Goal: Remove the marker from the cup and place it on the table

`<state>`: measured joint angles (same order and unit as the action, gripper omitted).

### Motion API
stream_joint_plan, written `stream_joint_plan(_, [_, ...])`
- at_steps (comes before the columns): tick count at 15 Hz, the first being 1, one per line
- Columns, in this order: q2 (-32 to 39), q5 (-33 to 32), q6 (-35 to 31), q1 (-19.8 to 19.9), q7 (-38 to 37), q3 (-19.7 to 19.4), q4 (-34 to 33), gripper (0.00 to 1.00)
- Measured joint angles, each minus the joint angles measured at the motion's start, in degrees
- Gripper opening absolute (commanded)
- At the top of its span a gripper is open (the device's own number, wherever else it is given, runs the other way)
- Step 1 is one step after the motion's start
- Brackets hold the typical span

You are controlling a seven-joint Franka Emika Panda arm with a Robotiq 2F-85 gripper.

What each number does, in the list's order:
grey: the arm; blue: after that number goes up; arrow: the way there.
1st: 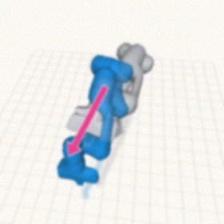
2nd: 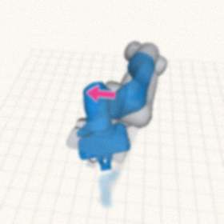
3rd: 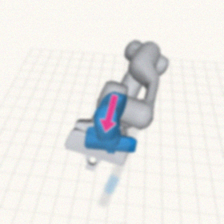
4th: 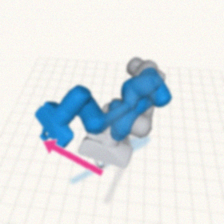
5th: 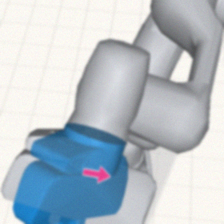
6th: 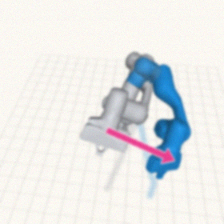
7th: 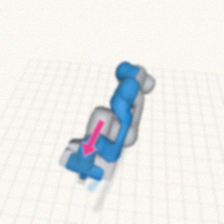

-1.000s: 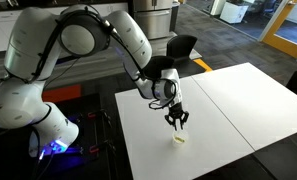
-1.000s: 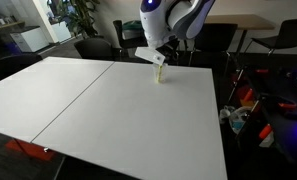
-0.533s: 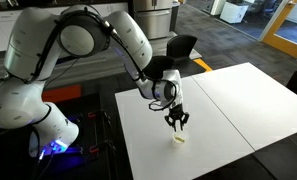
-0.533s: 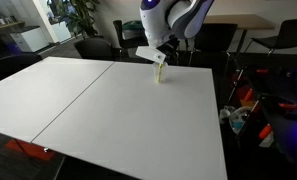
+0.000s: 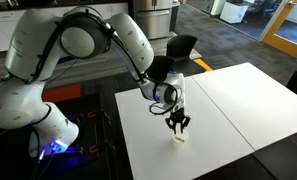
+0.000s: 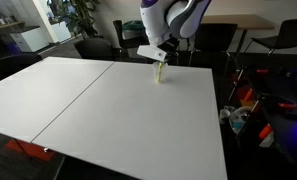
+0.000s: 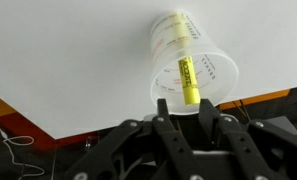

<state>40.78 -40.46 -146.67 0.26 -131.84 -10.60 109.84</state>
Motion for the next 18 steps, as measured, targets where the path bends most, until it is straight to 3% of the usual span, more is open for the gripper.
stream_joint_plan(18, [7.3,16.2,-0.2,-2.1,18.1,-3.5,-9.0,0.47])
